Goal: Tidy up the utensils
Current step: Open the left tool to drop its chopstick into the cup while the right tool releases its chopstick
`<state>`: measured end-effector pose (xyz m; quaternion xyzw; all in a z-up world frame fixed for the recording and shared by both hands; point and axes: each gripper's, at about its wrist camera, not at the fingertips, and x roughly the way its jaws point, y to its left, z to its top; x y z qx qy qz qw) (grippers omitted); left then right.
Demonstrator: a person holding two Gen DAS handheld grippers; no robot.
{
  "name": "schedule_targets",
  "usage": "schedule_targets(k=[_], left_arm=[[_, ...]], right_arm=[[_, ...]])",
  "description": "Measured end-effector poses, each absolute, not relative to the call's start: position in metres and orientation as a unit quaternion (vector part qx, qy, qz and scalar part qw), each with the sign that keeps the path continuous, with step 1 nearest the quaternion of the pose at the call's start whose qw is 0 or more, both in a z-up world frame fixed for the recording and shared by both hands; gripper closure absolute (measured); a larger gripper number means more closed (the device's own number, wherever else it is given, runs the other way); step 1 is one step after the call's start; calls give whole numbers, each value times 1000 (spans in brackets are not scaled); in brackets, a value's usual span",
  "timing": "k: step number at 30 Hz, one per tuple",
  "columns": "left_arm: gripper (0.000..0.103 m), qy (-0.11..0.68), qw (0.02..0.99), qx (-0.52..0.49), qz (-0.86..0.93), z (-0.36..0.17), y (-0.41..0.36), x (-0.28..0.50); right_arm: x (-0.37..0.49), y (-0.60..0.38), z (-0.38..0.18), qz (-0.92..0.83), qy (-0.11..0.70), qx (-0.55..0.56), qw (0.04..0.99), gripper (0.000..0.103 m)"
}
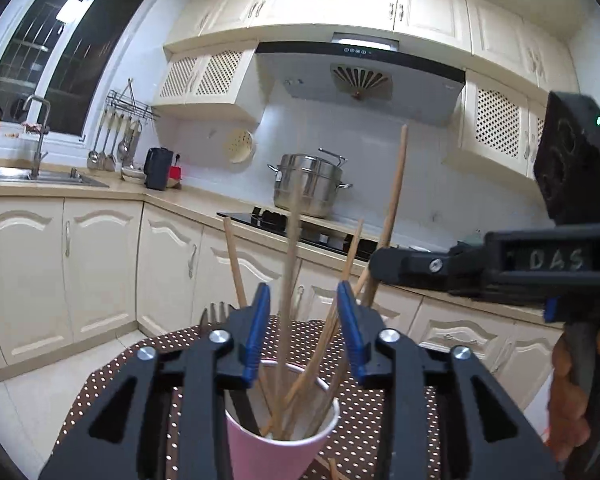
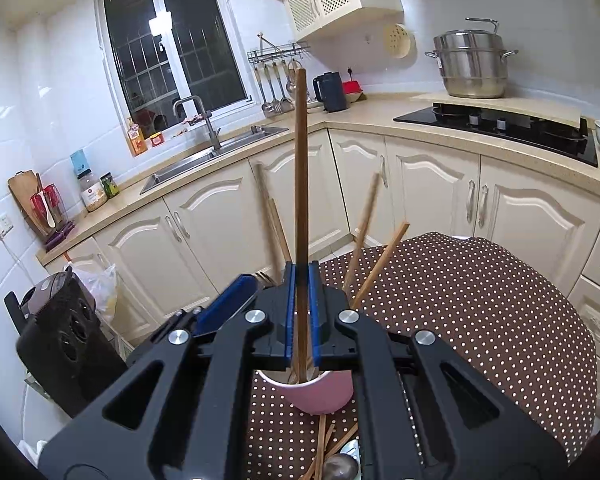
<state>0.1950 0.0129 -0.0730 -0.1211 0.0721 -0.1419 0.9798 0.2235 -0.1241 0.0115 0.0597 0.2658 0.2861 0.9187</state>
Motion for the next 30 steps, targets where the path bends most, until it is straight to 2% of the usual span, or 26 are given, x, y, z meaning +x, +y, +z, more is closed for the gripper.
schedule_targets(k=[4, 10, 15, 18, 28, 30], left_arm=[[58, 85, 979, -121, -137, -71, 17, 190], [50, 94, 982, -118, -116, -64, 24, 178], [49, 108, 984, -106, -93, -59, 28, 167], [44, 115, 985, -101, -81, -55, 32, 163], [42, 115, 987, -92, -67, -44, 43, 138], [41, 115, 987, -93, -68, -43, 45, 133]], right_arm=[[220, -122, 8, 282, 271, 59, 919, 96], [216, -116, -1, 278, 284, 55, 916, 96], [210, -113, -6, 276, 288, 55, 915, 96], [208, -110, -9, 276, 292, 55, 914, 96], [197, -104, -13, 269, 300, 55, 914, 95], [195, -107, -12, 262, 299, 54, 916, 88]])
